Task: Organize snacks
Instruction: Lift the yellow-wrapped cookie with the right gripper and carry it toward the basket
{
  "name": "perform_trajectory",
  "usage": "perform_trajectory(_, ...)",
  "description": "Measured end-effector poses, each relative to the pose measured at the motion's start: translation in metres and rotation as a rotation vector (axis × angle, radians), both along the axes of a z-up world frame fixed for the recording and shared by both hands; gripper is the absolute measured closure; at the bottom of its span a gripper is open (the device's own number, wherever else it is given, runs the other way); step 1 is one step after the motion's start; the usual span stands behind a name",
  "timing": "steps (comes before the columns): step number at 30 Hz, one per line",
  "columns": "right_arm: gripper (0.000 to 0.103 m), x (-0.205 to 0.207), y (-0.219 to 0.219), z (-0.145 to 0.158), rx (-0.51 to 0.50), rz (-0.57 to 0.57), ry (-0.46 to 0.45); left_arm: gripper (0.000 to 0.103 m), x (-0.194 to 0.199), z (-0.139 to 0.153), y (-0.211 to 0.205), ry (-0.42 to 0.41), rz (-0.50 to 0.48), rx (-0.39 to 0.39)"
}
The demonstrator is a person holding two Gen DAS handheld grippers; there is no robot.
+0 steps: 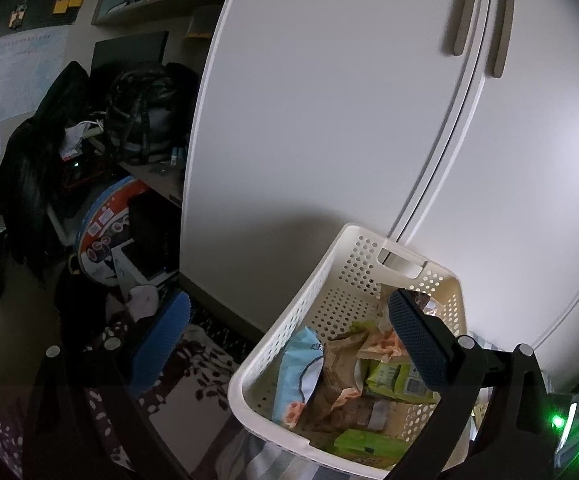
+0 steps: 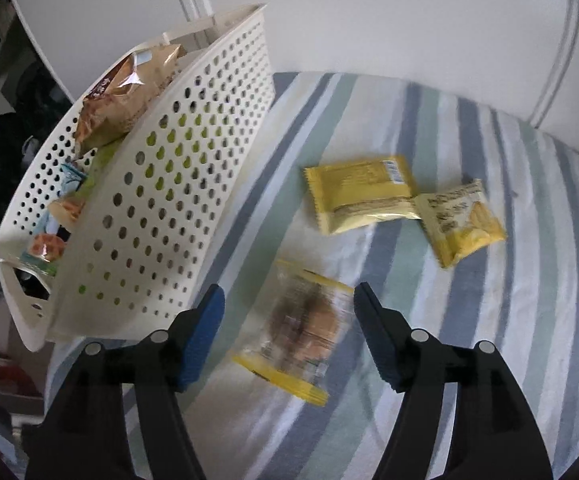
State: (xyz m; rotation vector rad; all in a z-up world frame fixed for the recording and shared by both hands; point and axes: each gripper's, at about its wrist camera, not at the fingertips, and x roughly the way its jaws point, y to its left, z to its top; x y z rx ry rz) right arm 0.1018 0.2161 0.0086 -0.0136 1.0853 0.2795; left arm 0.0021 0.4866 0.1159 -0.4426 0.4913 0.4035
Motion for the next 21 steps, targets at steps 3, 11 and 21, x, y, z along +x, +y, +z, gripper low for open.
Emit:
perform_trajectory(3, 0.035, -0.008, -0.011, 0.004, 0.01, -0.042, -0.018, 0.002, 0.0, 0.0, 0.0, 0.002, 0.0, 0.001)
perform_trajectory(11, 0.035, -0.004, 0.003, -0.015, -0.008, -0.016, 0.017, 0.002, 0.004, 0.002, -0.005, 0.006, -0.024, 0.011)
perform_trajectory(21, 0.065, -0.007, -0.023, -0.015, 0.004, -0.033, 0.031, 0.002, 0.008, 0.0, -0.007, 0.013, -0.028, 0.004)
